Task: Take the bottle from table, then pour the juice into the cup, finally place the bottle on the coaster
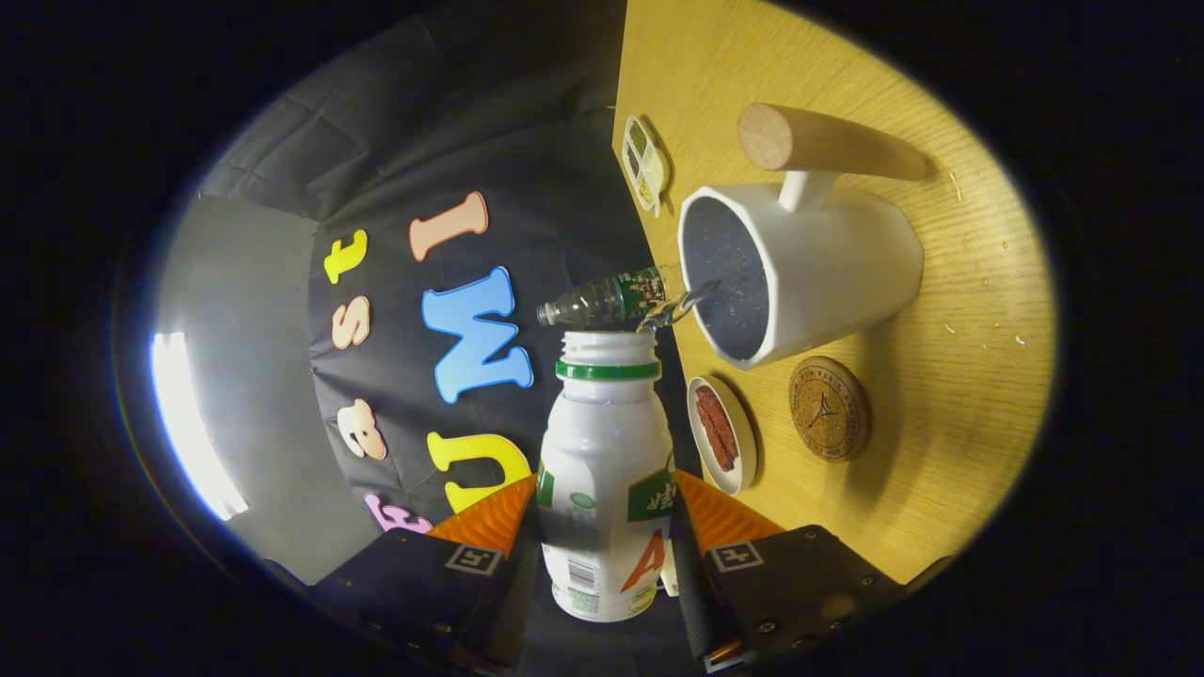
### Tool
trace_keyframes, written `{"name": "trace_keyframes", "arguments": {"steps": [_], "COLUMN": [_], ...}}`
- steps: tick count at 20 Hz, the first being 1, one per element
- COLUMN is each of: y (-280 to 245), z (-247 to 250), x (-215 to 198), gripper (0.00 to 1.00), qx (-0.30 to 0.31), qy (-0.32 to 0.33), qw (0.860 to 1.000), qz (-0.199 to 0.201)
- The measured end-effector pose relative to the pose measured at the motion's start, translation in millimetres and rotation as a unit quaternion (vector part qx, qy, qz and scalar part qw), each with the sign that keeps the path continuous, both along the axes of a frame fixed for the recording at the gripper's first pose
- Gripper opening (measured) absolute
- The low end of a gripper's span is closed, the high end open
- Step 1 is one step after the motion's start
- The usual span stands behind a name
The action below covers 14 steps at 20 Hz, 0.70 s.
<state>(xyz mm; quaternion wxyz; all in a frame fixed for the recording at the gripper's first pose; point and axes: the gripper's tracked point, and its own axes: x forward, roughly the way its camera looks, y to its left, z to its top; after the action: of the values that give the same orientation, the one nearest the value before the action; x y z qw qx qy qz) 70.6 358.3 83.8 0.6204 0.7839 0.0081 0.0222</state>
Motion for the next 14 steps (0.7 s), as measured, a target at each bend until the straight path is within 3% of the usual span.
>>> {"name": "trace_keyframes", "arguments": {"steps": [14], "y": [-3.0], "z": [3.1], "x": [1.3], "gripper": [0.65], "qx": [0.053], "qy": [-0.007], "qw": [0.999], "qz": [-0.006]}}
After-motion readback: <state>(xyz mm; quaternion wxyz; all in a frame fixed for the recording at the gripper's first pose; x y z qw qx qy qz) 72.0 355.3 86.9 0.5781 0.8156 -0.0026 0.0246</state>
